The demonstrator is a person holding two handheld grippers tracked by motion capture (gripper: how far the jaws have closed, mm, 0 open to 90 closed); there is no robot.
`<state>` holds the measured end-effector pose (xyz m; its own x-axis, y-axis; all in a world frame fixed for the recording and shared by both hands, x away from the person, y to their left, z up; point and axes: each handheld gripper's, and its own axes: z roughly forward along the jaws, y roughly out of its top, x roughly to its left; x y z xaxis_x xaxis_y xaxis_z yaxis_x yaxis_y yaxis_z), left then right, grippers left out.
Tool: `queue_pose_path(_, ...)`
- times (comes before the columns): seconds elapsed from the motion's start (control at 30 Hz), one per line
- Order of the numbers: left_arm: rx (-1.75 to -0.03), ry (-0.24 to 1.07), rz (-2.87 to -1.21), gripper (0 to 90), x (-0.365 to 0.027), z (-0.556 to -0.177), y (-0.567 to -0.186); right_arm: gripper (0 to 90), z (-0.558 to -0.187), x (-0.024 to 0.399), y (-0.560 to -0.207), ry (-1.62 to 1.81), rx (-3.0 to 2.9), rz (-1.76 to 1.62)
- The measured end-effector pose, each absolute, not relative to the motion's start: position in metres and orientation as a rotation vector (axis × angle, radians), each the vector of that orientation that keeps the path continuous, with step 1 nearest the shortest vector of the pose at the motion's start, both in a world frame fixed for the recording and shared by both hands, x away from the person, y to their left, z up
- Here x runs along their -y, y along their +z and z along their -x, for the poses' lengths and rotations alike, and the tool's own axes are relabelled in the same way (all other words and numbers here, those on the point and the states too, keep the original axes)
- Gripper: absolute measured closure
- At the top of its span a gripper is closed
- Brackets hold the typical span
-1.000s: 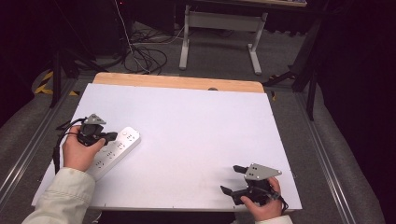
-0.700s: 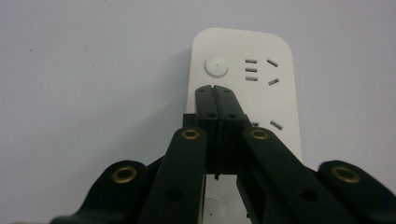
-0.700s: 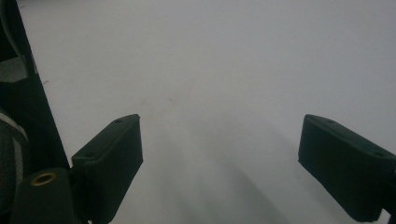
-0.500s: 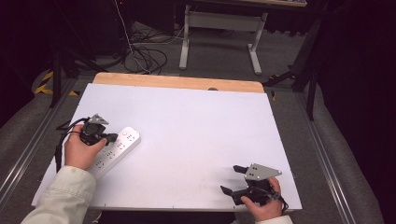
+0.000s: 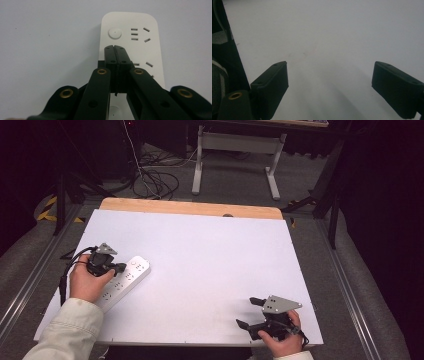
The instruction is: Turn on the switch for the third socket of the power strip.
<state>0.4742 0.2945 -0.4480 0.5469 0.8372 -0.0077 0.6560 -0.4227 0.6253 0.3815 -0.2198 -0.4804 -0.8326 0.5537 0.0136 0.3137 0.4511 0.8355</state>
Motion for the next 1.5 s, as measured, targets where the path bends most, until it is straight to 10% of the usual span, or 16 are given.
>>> queue_pose_path(1.5,-1.222,0.411,-2.204,90.0,-0.2933,-0.4734,-0.4523,14.0,-0.381,0.2187,-0.4811,1.323,-2.455,-0.744)
